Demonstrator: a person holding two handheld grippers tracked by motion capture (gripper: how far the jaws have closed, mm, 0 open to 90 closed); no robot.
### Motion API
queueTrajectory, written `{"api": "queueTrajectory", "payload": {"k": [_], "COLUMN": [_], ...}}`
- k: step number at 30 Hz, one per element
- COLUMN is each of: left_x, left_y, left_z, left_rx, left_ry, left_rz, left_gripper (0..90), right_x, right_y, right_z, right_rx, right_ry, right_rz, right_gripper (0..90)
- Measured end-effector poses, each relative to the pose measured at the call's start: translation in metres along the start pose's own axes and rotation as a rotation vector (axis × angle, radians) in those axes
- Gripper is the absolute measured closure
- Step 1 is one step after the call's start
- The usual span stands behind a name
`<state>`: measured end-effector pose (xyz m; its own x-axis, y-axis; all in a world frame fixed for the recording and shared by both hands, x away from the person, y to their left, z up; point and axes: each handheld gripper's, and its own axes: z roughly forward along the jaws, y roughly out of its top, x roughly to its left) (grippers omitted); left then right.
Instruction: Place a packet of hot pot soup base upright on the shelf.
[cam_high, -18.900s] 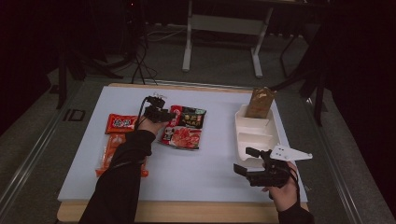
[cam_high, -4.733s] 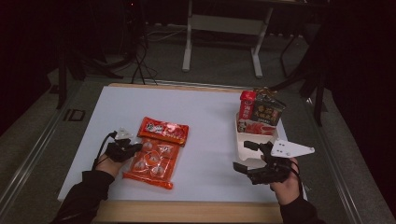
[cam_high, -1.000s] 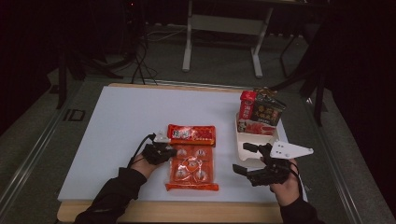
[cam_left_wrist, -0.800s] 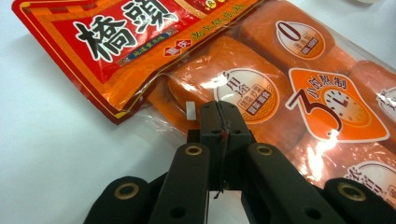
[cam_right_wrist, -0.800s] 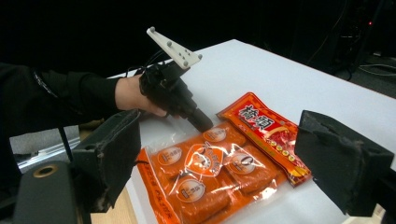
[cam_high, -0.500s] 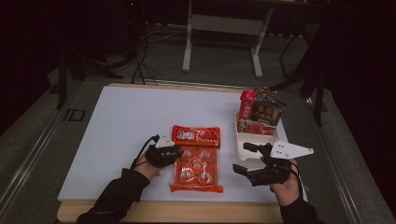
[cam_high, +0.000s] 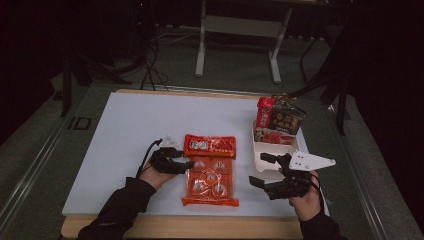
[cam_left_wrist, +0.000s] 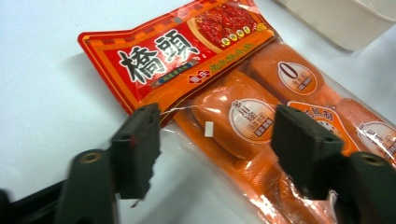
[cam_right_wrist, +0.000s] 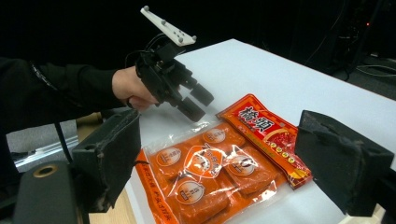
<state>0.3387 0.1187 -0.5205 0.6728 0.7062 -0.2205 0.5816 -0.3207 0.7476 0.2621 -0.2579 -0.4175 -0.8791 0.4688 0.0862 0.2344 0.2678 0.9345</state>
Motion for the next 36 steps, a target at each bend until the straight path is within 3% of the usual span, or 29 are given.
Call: {"api": "queueTrajectory", "payload": {"k": [5, 11, 13, 19, 20, 22, 27, 36], "left_x": [0.01, 0.019, 0.023, 0.034, 0.036, 0.042, 0.046, 0.051], "left_y": [0.004, 0.009, 0.011, 0.019, 0.02, 0.022, 0.025, 0.027], "left_z": [-0.001, -0.001, 0.0, 0.005, 0.005, 0.009, 0.017, 0.028], "left_rx": [0.008, -0.003, -0.011, -0.026, -0.032, -0.029, -0.027, -0.006], "left_ry": [0.005, 0.041, 0.034, 0.047, 0.043, 0.036, 0.045, 0.058], "left_rz": [-0.018, -0.012, -0.018, -0.015, -0.021, -0.039, -0.037, -0.053], "left_gripper": [27.1, 27.1, 27.1, 27.1, 27.1, 27.1, 27.1, 27.1], "right_x": [0.002, 0.004, 0.005, 0.007, 0.01, 0.011, 0.014, 0.014], "right_y": [-0.002, -0.006, -0.008, -0.011, -0.013, -0.013, -0.012, -0.015], "right_z": [0.0, -0.002, -0.002, 0.001, 0.002, 0.002, 0.002, 0.006], "right_rx": [0.001, -0.031, -0.036, -0.01, -0.002, -0.008, -0.035, 0.02], "right_ry": [-0.002, 0.017, 0.017, -0.008, -0.031, -0.023, -0.073, -0.065], "right_rz": [-0.009, -0.016, -0.02, -0.023, -0.033, -0.031, -0.049, -0.042], "right_gripper": [14.7, 15.7, 15.1, 14.5, 13.4, 12.4, 10.6, 10.9]}}
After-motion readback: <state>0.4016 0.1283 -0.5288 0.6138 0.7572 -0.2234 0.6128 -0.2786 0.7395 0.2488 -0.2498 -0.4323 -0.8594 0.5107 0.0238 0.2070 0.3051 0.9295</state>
